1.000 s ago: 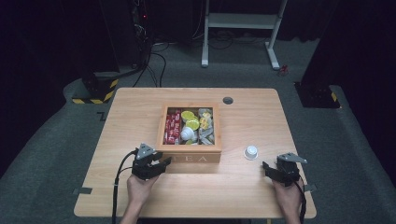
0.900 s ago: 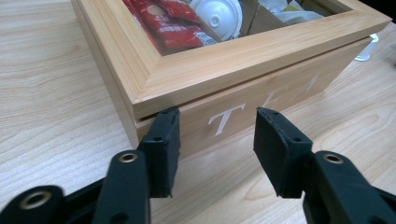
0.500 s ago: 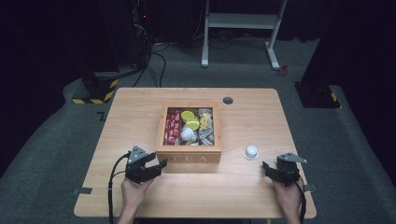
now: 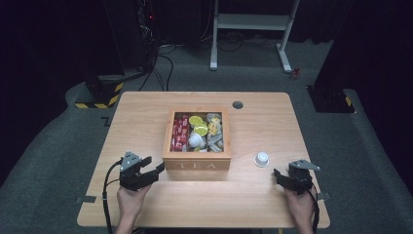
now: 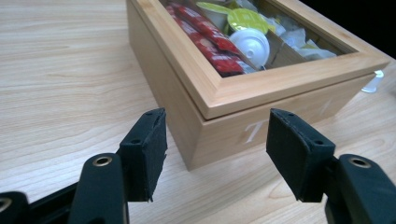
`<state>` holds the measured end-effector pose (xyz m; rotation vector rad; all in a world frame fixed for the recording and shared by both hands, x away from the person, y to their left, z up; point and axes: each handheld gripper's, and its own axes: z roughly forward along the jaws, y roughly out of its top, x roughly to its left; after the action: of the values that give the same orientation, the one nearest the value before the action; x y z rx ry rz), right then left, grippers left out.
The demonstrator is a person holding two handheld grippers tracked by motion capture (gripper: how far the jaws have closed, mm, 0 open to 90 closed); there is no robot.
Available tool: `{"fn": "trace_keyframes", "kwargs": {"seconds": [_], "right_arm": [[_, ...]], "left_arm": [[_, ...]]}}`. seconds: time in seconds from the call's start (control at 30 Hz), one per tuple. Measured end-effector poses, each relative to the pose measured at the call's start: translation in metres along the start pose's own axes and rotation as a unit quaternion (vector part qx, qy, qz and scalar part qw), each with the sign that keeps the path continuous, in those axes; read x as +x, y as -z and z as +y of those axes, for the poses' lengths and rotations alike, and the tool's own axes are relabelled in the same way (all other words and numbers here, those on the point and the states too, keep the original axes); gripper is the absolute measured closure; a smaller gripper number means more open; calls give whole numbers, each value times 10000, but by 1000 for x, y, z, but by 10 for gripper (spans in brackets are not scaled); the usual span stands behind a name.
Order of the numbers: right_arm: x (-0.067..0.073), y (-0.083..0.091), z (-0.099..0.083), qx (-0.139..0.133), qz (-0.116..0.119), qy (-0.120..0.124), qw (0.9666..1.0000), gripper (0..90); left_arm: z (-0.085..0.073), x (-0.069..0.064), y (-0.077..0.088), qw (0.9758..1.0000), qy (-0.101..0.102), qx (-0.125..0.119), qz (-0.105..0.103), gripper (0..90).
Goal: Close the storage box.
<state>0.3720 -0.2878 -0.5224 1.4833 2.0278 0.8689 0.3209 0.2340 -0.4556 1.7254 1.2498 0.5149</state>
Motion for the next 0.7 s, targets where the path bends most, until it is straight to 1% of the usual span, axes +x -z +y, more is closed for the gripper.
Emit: {"fn": "trace_keyframes", "kwargs": {"seconds": [0.03,0.33,0.5,0.67,0.7], "right_arm": [[0,0,0,-1,0,0,10000,347],[0,0,0,-1,0,-1,10000,347],[0,0,0,0,-1,-1,10000,347],[0,0,0,0,-1,-1,10000,347],[0,0,0,0,0,-1,10000,347]], "left_arm": [[0,2,2,10000,44,-25,15,383],[-3,10,7,9998,120,-53,133,376],[-5,14,11,9996,139,-71,232,376],[-7,20,14,9992,213,-67,327,372],[-7,21,14,9991,194,-66,365,370]]}}
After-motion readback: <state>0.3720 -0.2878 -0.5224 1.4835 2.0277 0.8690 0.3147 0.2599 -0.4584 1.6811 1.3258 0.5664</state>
